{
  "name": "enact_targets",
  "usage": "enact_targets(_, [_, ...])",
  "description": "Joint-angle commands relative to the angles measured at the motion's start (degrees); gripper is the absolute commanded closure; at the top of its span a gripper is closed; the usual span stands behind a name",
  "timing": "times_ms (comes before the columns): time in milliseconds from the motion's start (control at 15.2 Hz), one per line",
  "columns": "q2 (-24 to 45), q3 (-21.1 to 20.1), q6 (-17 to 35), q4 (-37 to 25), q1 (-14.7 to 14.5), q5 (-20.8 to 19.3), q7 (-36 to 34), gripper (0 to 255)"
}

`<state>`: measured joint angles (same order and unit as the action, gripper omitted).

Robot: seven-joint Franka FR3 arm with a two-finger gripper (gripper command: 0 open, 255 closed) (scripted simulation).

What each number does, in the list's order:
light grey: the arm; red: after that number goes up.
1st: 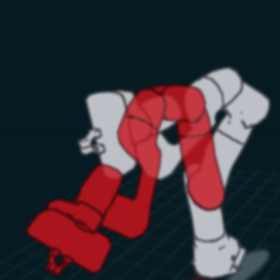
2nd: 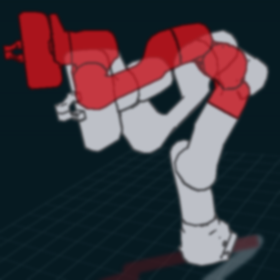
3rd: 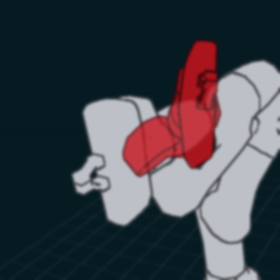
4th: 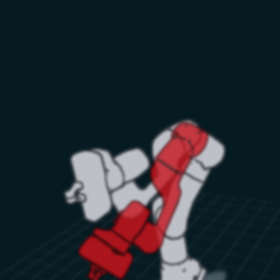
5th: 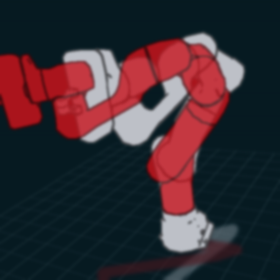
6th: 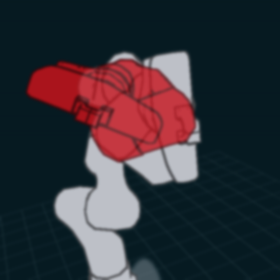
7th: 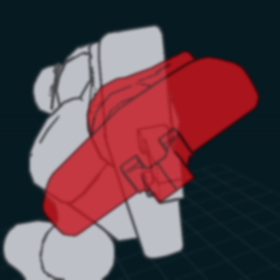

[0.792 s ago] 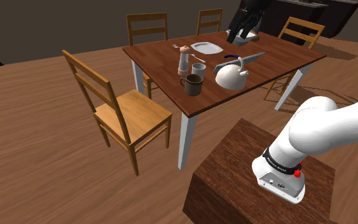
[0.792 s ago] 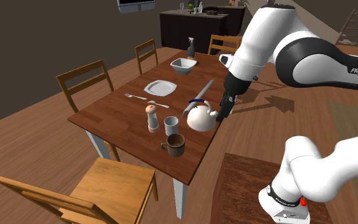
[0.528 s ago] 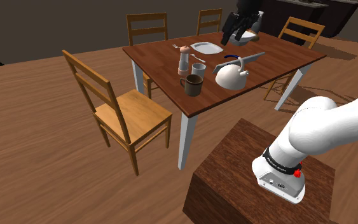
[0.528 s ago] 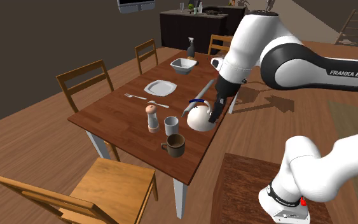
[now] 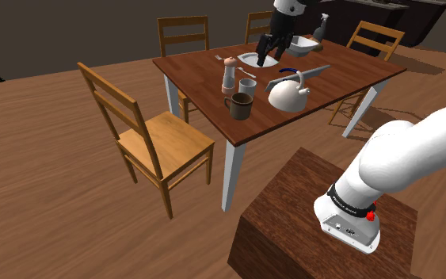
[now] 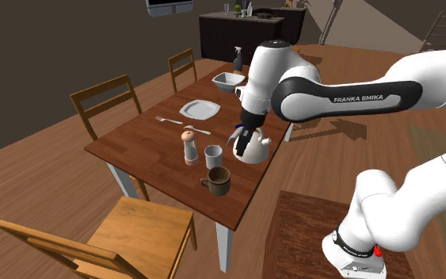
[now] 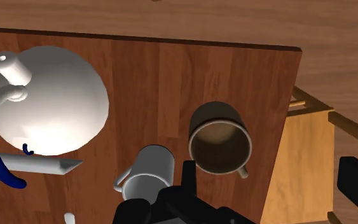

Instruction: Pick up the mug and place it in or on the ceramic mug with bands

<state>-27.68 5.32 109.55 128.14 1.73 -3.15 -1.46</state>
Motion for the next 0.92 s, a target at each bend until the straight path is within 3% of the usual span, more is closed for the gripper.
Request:
enact_targets(0, [4.14,0.75,2.09,-1.29,0.34,-0.24,0.39,0])
enact_targets(858, [32.04,4.12,10.32,-15.73,2.4,0.81,2.39,0])
